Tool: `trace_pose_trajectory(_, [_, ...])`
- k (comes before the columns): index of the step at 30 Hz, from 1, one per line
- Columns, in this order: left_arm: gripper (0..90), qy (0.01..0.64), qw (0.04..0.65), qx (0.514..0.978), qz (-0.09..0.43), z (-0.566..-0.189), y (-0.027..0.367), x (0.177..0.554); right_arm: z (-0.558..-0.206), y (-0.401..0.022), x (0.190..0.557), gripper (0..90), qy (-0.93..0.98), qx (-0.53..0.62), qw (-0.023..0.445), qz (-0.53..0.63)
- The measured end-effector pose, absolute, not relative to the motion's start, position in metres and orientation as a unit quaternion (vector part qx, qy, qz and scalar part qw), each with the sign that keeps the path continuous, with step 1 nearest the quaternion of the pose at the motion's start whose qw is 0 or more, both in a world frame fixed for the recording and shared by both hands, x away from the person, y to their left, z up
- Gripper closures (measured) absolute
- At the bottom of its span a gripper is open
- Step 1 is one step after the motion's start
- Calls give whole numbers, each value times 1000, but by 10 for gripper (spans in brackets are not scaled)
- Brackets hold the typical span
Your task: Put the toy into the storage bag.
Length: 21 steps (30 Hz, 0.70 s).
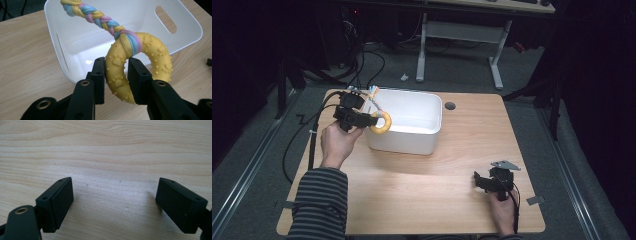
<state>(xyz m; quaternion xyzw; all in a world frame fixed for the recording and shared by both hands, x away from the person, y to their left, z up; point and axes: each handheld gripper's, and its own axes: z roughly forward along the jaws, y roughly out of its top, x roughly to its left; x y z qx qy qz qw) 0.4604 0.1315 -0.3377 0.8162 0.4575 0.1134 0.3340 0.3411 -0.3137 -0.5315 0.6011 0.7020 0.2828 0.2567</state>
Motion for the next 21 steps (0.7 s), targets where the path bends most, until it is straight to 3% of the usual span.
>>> trace_pose_trajectory(21, [682, 463, 310, 822, 123, -343, 114, 486, -532, -313, 341, 146, 704, 599, 256, 285])
